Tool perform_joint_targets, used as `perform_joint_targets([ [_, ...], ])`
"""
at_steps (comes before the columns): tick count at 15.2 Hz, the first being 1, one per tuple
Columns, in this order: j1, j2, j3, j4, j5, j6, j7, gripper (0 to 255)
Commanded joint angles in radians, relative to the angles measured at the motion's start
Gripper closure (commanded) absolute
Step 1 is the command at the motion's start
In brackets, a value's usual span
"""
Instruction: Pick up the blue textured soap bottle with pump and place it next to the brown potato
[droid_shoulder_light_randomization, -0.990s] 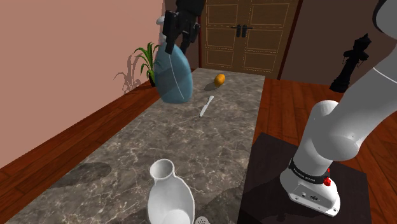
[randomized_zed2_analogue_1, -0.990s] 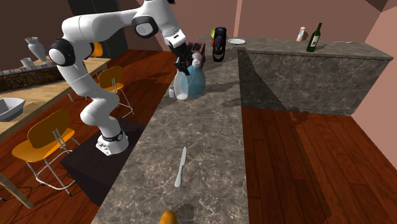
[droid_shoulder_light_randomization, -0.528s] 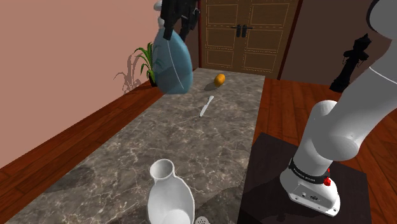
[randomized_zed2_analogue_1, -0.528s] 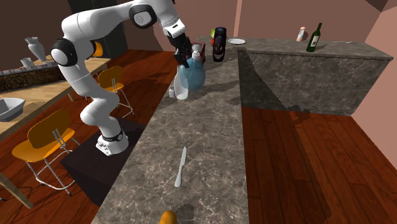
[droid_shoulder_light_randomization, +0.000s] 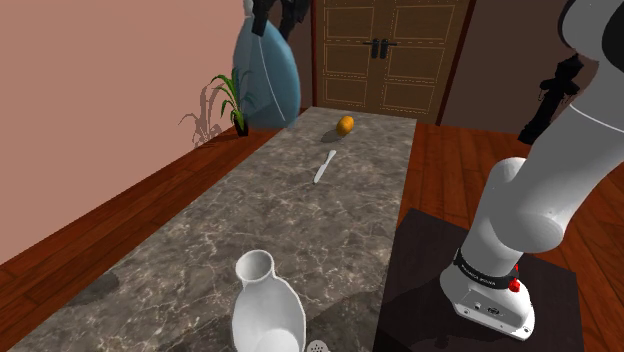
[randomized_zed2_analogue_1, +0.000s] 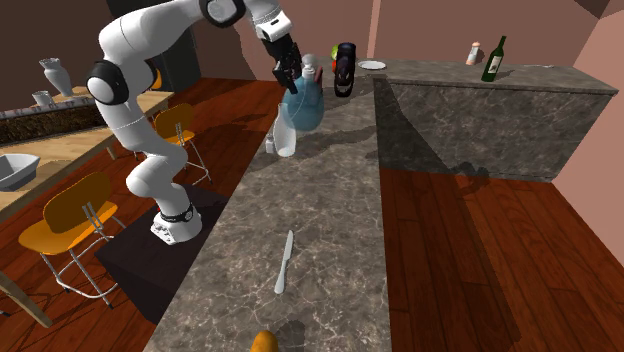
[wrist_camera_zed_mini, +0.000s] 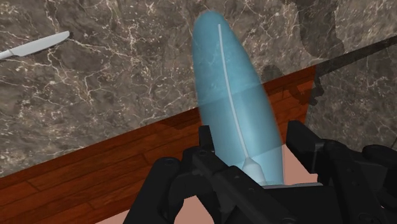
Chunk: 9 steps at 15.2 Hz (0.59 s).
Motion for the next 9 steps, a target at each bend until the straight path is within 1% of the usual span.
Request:
perform_joint_targets([
  [1, 0.0, 0.015, 0.0, 0.048, -0.002, -0.031, 0.007, 255],
  [7, 0.001, 0.086, 0.003, 0.218, -0.012, -0.128, 0.033, 255],
  [8, 0.001, 0.091, 0.003, 0.231, -0.013, -0.135, 0.034, 255],
  [9, -0.009, 0.078, -0.014, 0.201, -0.005, -0.125, 0.006, 255],
])
